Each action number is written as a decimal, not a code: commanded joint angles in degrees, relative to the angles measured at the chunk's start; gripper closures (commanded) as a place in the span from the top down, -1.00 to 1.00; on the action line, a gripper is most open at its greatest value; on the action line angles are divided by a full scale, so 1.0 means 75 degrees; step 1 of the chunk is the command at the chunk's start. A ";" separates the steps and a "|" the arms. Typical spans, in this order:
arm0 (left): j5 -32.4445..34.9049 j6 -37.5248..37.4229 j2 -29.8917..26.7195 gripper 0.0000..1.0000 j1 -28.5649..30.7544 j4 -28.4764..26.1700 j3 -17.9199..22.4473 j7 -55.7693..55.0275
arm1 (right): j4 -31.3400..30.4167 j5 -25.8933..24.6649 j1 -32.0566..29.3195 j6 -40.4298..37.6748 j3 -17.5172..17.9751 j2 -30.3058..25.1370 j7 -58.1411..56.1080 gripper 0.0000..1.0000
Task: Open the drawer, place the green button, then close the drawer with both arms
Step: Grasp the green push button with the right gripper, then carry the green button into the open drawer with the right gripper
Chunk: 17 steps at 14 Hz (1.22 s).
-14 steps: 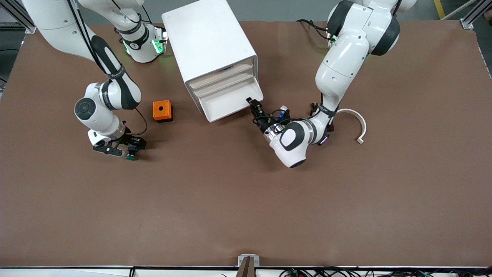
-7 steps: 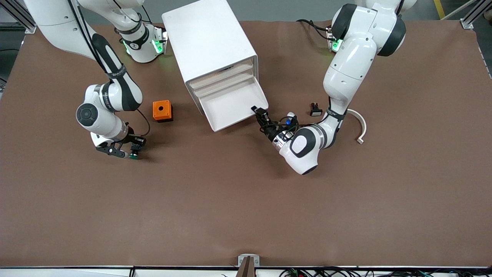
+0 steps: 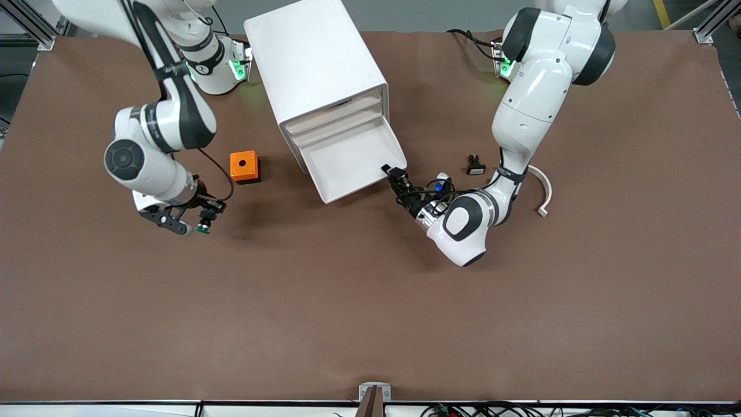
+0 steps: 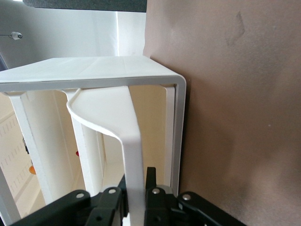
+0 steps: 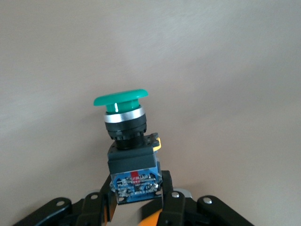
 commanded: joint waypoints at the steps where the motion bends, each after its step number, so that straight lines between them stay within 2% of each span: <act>1: 0.0086 0.0247 0.0035 -0.38 0.0017 -0.0035 0.0177 0.0198 | -0.0048 0.0132 0.0943 -0.0125 -0.0052 -0.0442 0.1515 -1.00; 2: 0.0075 0.0271 0.0034 0.05 0.0005 -0.0035 0.0177 0.0198 | 0.0127 0.0132 0.1353 -0.0148 -0.0052 -0.0443 0.2230 -1.00; 3: 0.0074 0.0282 0.0034 0.78 0.0005 -0.0023 0.0166 0.0198 | 0.0268 0.0132 0.1728 -0.0183 -0.0064 -0.0419 0.2910 -1.00; 4: 0.0074 0.0294 0.0034 1.00 0.0005 0.0012 0.0177 0.0198 | 0.0420 0.0132 0.2138 -0.0183 -0.0064 -0.0396 0.3624 -1.00; 8: 0.0074 0.0376 -0.0024 1.00 0.0063 0.0082 0.0166 0.0583 | 0.0527 0.0132 0.3312 -0.0160 -0.0052 -0.0372 0.5935 -1.00; 11: 0.0051 0.0365 -0.0188 1.00 0.0122 0.0245 0.0131 0.1624 | 0.0632 0.0132 0.4179 -0.0020 -0.0064 -0.0268 0.7598 -1.00; 13: 0.0051 0.0365 -0.0200 1.00 0.0204 0.0456 0.0084 0.2211 | 0.0889 0.0132 0.4613 0.0051 -0.0064 0.0013 0.8618 -1.00; 17: 0.0098 0.0353 -0.0223 1.00 0.0333 0.1007 0.0165 0.3979 | 0.1685 0.0132 0.5106 0.0063 -0.0064 0.0949 0.9617 -1.00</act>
